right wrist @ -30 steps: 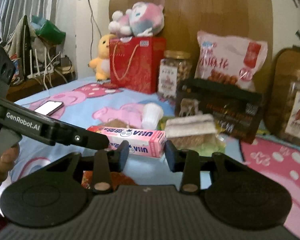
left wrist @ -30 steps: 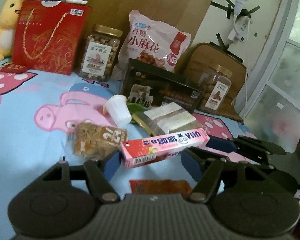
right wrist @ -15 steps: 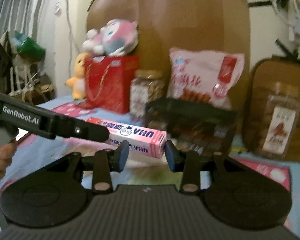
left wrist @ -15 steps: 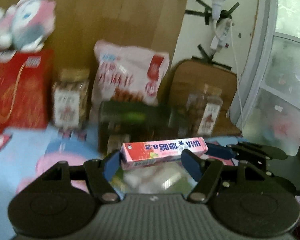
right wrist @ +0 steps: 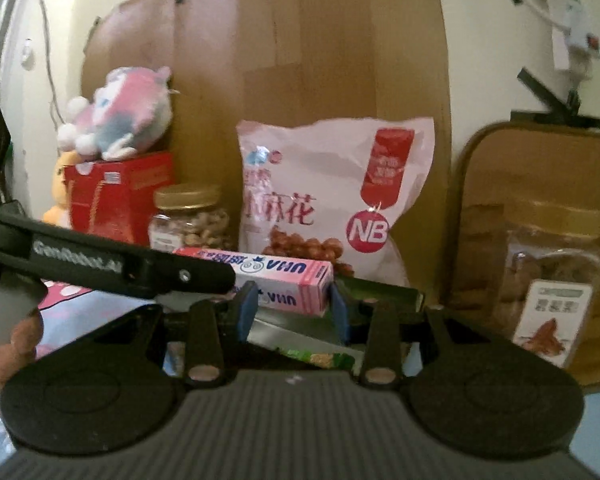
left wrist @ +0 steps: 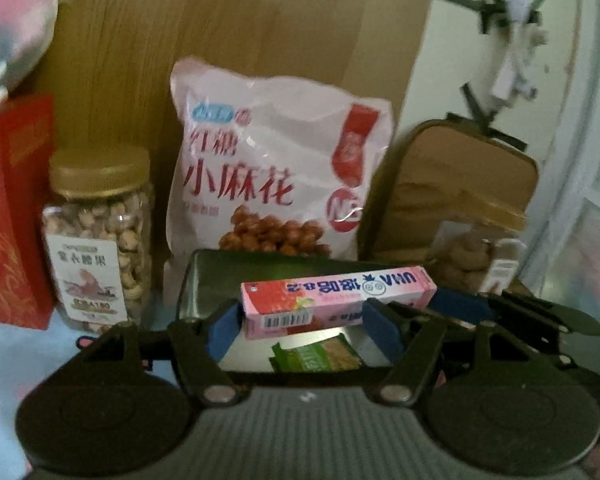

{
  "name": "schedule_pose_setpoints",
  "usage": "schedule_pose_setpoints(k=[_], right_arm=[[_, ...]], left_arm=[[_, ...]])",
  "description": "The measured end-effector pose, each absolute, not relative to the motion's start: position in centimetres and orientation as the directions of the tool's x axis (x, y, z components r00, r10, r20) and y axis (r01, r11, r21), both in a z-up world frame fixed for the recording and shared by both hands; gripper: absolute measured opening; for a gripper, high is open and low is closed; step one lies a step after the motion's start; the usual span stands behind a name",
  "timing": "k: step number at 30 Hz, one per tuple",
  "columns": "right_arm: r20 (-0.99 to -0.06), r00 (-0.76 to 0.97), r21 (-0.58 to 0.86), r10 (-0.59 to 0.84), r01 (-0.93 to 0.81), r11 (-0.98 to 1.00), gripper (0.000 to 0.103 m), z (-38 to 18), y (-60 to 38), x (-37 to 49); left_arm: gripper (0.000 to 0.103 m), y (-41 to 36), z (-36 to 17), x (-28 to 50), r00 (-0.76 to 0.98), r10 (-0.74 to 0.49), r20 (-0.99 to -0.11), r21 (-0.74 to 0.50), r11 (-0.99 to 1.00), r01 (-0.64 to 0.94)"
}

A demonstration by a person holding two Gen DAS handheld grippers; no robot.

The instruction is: Organize snacks

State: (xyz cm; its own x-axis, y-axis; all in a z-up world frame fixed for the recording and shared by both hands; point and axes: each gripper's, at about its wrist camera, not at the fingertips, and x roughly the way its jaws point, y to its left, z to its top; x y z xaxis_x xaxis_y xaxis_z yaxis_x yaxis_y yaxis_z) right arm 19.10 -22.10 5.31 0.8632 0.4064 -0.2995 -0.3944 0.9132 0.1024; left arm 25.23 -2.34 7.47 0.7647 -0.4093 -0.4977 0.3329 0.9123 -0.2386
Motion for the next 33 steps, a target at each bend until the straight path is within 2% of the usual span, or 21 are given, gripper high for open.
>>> schedule_pose_setpoints(k=[11, 14, 20, 22, 28, 33], right_arm=[[-0.37, 0.837, 0.135, 0.403, -0.381, 0.915, 0.045, 3.5, -21.6, 23.2], [-0.397, 0.832, 0.13, 0.387, -0.367, 0.921, 0.049, 2.9, -21.2, 23.6], [-0.394, 0.844, 0.137, 0.364, -0.337, 0.931, 0.06, 2.9, -21.6, 23.5], [-0.379, 0.851, 0.137, 0.362, -0.335, 0.932, 0.064, 3.1, -21.8, 23.2], [-0.334, 0.86, 0.167, 0.385, -0.348, 0.923, 0.063, 4.2, -22.5, 21.1], [-0.295, 0.841, 0.177, 0.453, -0.418, 0.891, 0.063, 4.7, -23.1, 16.5]], left_arm=[[0.067, -2.6, 5.3, 28.6, 0.754, -0.375, -0.539, -0.259, 0.926, 0.275], [0.069, -3.1, 5.2, 28.5, 0.76, -0.364, -0.538, -0.231, 0.931, 0.282], [0.07, -3.0, 6.0, 27.4, 0.769, -0.378, -0.516, -0.236, 0.925, 0.296], [0.07, -2.9, 6.8, 26.5, 0.775, -0.385, -0.501, -0.237, 0.922, 0.305], [0.07, -1.4, 8.9, 20.8, 0.778, -0.46, -0.427, -0.263, 0.887, 0.38], [0.072, 1.8, 8.3, 14.0, 0.769, -0.499, -0.4, -0.26, 0.866, 0.426]])
